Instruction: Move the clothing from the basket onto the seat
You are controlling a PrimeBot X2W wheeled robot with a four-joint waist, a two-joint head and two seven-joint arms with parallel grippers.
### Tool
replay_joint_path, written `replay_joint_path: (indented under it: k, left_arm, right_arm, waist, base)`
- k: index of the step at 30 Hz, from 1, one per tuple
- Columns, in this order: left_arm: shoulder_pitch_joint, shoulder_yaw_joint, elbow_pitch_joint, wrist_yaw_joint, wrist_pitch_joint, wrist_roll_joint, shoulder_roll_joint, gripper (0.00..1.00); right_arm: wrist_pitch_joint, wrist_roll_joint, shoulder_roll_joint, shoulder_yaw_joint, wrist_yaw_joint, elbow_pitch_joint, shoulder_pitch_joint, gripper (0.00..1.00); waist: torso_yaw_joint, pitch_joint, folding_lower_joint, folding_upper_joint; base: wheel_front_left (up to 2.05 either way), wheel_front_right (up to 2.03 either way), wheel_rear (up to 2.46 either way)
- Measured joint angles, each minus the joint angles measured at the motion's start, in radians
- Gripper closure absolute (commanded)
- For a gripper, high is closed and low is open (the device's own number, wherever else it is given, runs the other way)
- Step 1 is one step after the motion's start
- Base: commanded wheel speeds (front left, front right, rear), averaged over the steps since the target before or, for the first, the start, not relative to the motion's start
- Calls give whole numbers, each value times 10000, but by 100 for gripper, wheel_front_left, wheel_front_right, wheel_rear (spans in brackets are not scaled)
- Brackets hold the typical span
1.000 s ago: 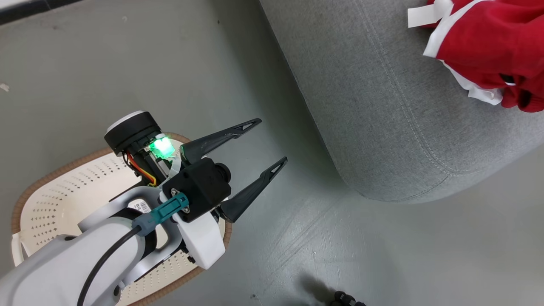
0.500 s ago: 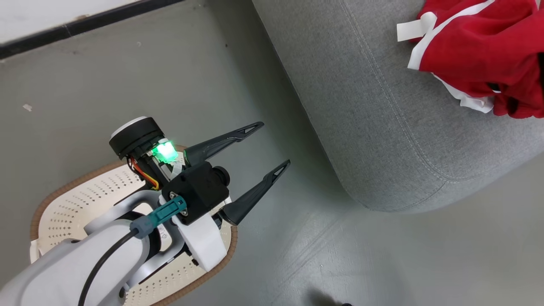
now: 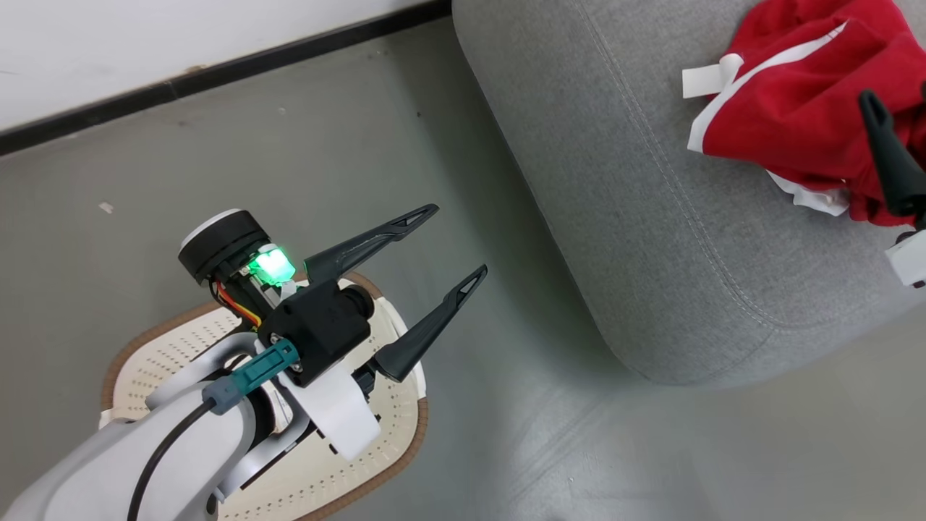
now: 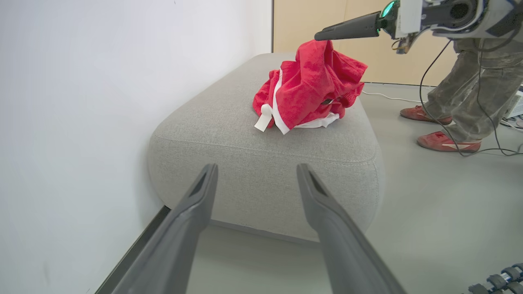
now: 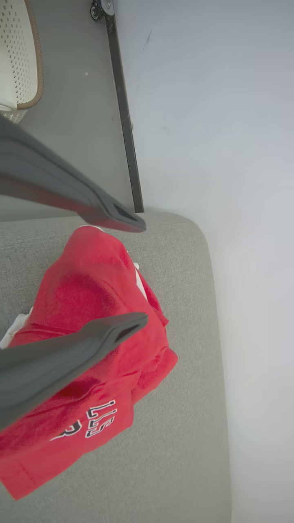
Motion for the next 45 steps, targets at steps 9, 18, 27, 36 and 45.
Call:
replay_joint_path:
  k: [9,18,27,36,45]
  left_arm:
    - [334,349,46,437,-481,-117,-217,0]
    - [844,1197,136,1221,-1183,-414,-311,0]
    - [1746,2104,336,1985,-1983,-757,-301,0]
    - [2758,2821,727,2418,-2872,-1313,-430,0]
    - [3589,3231,1204,2621,-3177,-1572,-596,0]
  right_arm:
    - [527,-194,-48,1210,0,-1509,-1,0]
    - [462,-270,92,2010,0,-1889,-280,0]
    - [-337,-493,180,2458,0,-1452,-267,0]
    - [-1394,-759,232,2679,0,-811,-113,0]
    - [-2481,-918,502,2740,0,-125,636,0]
  waist:
    - [521,-435,0,-1]
    - [1243,-786,0,0]
    - [2011,-1127,0,-1]
    - [2749,-1526,0,0]
    - [3362,-2058,0,0]
  base:
    - [0,0,0]
    - [0,0,0]
    - [0,0,0]
    - [0,0,0]
    - [0,0,0]
